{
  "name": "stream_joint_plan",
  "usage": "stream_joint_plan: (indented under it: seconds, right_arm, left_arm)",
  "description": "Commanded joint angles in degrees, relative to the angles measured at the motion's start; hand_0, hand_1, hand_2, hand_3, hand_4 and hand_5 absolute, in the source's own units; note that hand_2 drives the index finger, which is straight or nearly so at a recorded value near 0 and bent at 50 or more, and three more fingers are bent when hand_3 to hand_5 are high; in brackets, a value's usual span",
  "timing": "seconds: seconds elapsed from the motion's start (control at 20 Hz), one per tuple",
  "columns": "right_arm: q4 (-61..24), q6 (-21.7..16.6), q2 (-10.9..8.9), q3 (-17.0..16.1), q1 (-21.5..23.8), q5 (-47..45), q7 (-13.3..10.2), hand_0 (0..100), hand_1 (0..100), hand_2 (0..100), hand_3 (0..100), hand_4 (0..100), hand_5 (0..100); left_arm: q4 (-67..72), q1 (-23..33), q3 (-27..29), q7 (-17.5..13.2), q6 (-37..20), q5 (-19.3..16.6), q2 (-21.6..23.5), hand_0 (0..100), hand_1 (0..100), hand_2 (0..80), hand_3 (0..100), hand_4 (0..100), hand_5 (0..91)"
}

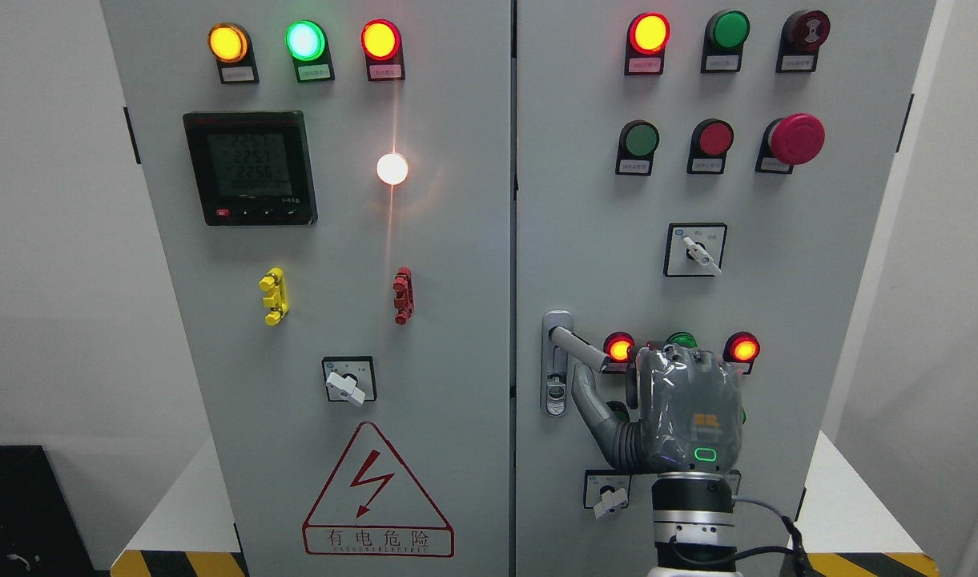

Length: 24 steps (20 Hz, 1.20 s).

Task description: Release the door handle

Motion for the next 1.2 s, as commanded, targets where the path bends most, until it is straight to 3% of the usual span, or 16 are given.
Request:
stream_joint_plan:
  seconds: [0.0, 1.15]
  right_arm:
    - [-0.07, 0.02, 0.0, -0.24, -0.04, 0.0, 0.14, 44, 28, 100, 100, 95, 100]
    - [-0.25, 0.02, 0.0, -1.04, -0.04, -0.09, 0.05, 44, 28, 100, 100, 95, 100]
  left_arm:
    - [0.0, 0.0, 0.0, -0.03, -0.05, 0.0, 0.0, 12, 56, 0.0, 0, 0, 0.0]
    - [0.0, 0.0, 0.0, -0.03, -0.05, 0.0, 0.0, 12, 56, 0.0, 0, 0, 0.0]
